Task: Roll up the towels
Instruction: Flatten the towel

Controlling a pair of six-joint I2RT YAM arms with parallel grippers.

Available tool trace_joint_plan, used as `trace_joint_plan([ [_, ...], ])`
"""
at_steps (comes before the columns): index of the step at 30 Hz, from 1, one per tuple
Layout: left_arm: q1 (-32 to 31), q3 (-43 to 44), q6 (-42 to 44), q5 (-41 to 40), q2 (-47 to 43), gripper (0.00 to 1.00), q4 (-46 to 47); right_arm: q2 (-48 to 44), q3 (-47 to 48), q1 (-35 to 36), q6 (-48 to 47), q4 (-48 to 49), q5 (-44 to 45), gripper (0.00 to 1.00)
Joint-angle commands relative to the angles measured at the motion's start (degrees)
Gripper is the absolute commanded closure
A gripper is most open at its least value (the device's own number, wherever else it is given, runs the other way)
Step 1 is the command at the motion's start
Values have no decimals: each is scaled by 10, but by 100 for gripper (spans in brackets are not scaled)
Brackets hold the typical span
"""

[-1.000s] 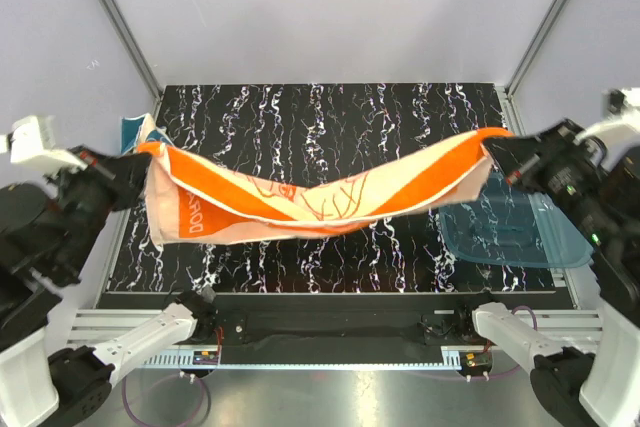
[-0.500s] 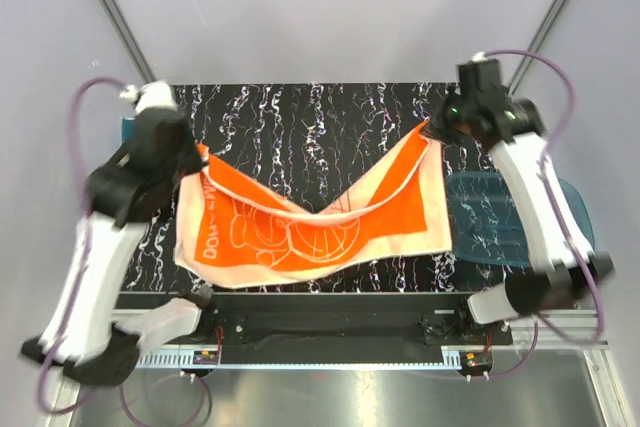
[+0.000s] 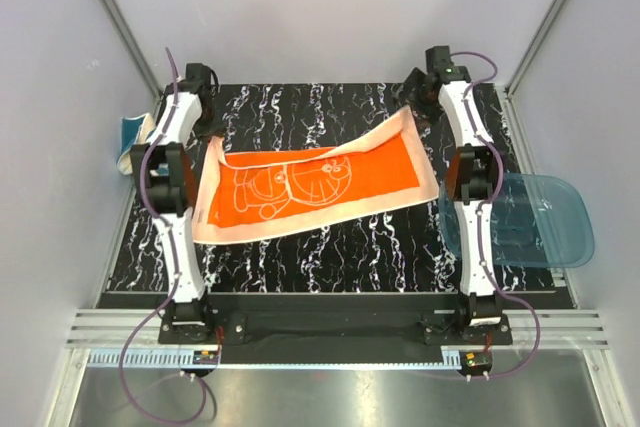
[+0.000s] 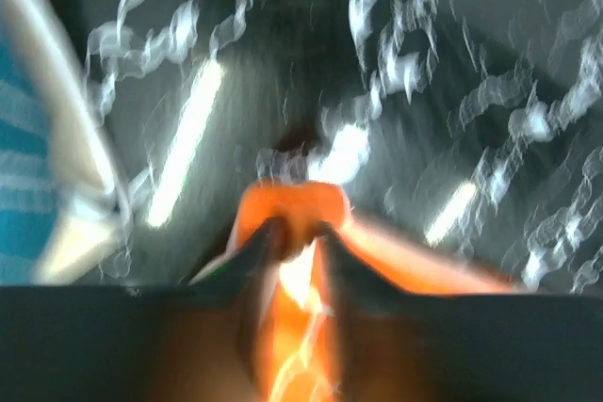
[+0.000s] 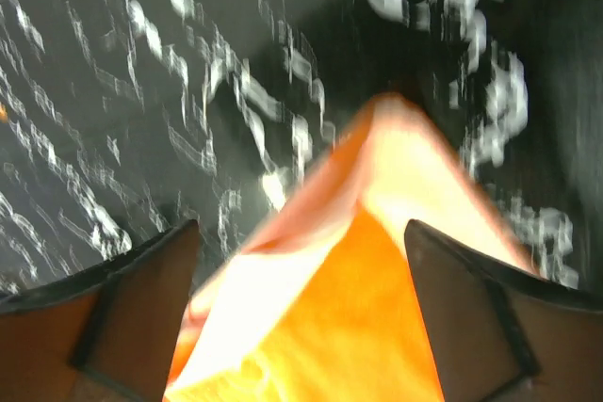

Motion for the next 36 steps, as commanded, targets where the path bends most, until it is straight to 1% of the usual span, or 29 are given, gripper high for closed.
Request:
trace_joint_plan([
  [1, 42, 135, -7, 47, 49, 52, -14, 40, 139, -22, 8, -39, -30, 0],
  [2, 47, 138, -16, 58, 52, 41, -14, 33, 122, -32, 12, -30, -36, 0],
  [3, 54, 135, -20, 65, 42, 22, -4, -1, 96, -35, 11, 0, -37, 0],
  [4, 54, 126, -22, 65, 30, 14, 4, -25, 65, -37, 8, 20, -39, 0],
  [5, 54, 90, -23, 62, 13, 9, 15, -50, -8, -37, 1, 38, -31, 0],
  [6, 52, 65, -24, 62, -28, 5, 45, -74, -42, -37, 0, 67, -27, 0],
  [7, 52, 39, -25, 63, -50, 2, 64, -120, -73, -36, -1, 78, -25, 0],
  [8, 52, -8, -26, 64, -92, 2, 79, -139, -127, -36, -2, 86, -24, 0],
  [10, 52, -41, -28, 59, -125, 4, 93, -192, -173, -34, -2, 100, -27, 0],
  [11, 52, -56, -29, 60, -155, 5, 93, -209, -222, -33, -2, 105, -35, 0],
  [13, 47, -114, -27, 55, -187, 5, 102, -255, -271, -17, -12, 140, -43, 0],
  [14, 43, -137, -25, 46, -219, 5, 112, -264, -302, -7, -18, 149, -51, 0],
  [15, 38, -185, -23, 44, -232, 6, 135, -268, -307, 2, -27, 152, -54, 0],
  [17, 34, -216, -23, 51, -248, 7, 148, -254, -290, 33, -51, 131, -51, 2],
  [18, 34, -224, -22, 58, -247, 12, 148, -245, -279, 40, -56, 102, -52, 7],
  [19, 32, -231, -22, 66, -244, 22, 145, -227, -270, 52, -62, 88, -54, 12],
  [20, 29, -231, -18, 71, -238, 34, 140, -223, -264, 57, -65, 73, -57, 19],
  [21, 20, -233, -15, 71, -238, 40, 130, -223, -276, 63, -63, 64, -59, 36],
  [22, 12, -245, -10, 69, -238, 45, 129, -237, -294, 68, -62, 73, -60, 46],
  [23, 3, -253, -1, 65, -245, 48, 134, -249, -351, 85, -61, 88, -63, 54],
  [24, -8, -265, 1, 61, -249, 52, 135, -272, -379, 91, -60, 122, -64, 65],
  [26, -29, -297, 0, 56, -259, 54, 140, -286, -441, 112, -56, 146, -66, 72],
  [27, -36, -306, -3, 55, -260, 52, 144, -289, -454, 117, -55, 158, -69, 74],
  [29, -39, -328, -14, 53, -260, 43, 152, -286, -476, 124, -54, 166, -81, 75],
  [31, -41, -341, -15, 62, -258, 38, 167, -278, -482, 132, -57, 174, -89, 80],
  [32, -41, -341, -16, 70, -250, 38, 173, -275, -486, 135, -58, 177, -90, 81],
  [33, -41, -336, -16, 73, -244, 39, 172, -272, -489, 138, -56, 181, -92, 82],
  [35, -44, -325, -17, 76, -223, 50, 168, -269, -503, 139, -52, 194, -100, 82],
  [36, -49, -312, -17, 75, -216, 53, 166, -265, -507, 139, -51, 198, -101, 83],
])
